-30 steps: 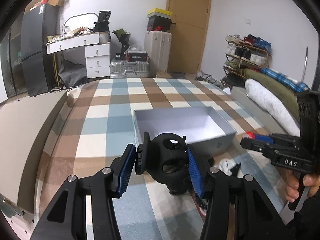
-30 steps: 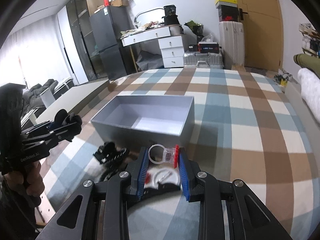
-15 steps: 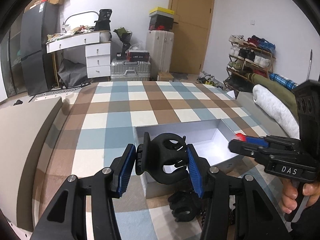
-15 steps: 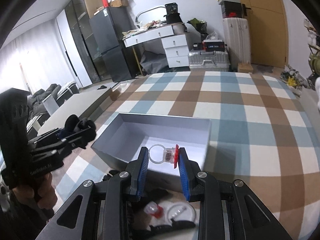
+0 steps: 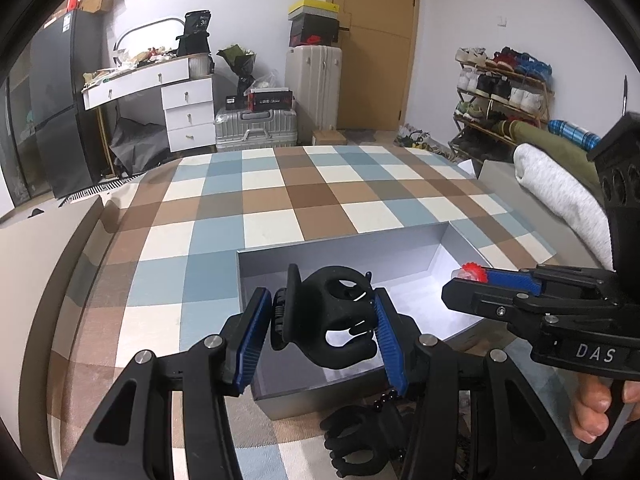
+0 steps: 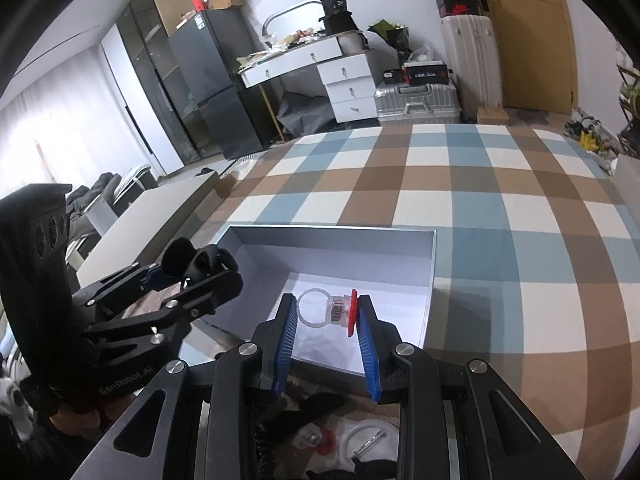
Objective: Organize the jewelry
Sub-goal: 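Open the left tool to drop the claw clip while the right tool releases the ring holder into the box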
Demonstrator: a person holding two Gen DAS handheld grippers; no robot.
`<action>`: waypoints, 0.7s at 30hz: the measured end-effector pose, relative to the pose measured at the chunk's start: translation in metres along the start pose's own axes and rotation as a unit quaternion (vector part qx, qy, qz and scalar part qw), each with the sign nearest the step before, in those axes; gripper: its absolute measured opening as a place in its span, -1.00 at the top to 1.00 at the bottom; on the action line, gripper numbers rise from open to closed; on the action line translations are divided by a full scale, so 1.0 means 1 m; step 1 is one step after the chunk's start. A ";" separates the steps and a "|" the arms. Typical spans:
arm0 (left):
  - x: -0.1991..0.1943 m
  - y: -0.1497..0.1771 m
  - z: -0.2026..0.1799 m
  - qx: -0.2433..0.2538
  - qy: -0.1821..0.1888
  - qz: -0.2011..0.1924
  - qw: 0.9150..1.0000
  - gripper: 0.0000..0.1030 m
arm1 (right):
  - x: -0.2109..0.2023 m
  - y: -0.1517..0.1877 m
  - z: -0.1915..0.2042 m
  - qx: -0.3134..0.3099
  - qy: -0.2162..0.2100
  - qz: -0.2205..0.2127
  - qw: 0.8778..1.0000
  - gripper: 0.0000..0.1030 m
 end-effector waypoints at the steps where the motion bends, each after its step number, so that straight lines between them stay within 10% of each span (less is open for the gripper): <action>1: 0.001 0.000 -0.001 0.000 0.000 0.001 1.000 0.12 | 0.001 0.000 0.000 0.001 0.001 0.001 1.000 0.43; 10: 0.002 0.002 -0.004 0.000 0.002 0.002 1.000 0.11 | 0.002 0.002 0.000 -0.002 0.005 0.003 1.000 0.39; 14: -0.001 0.003 -0.006 0.002 0.009 0.003 1.000 0.05 | -0.010 0.004 0.000 -0.008 0.014 -0.016 1.000 -0.11; 17: -0.007 0.004 -0.009 0.005 0.009 0.000 1.000 -0.45 | -0.023 0.008 0.001 -0.017 0.020 -0.028 0.999 -0.42; 21: -0.020 0.007 -0.013 0.010 0.011 -0.014 1.000 -0.63 | -0.038 0.021 -0.001 -0.024 0.037 -0.039 0.998 -0.80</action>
Point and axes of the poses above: each gripper's, at about its wrist camera, not at the fingertips, and x roughly the way its jaws point, z to its left, y to its underside, the point moved 8 cm from there along x, roughly the way its jaws point, and after that the axes turned 14 degrees about z, right-handed, at the moved point
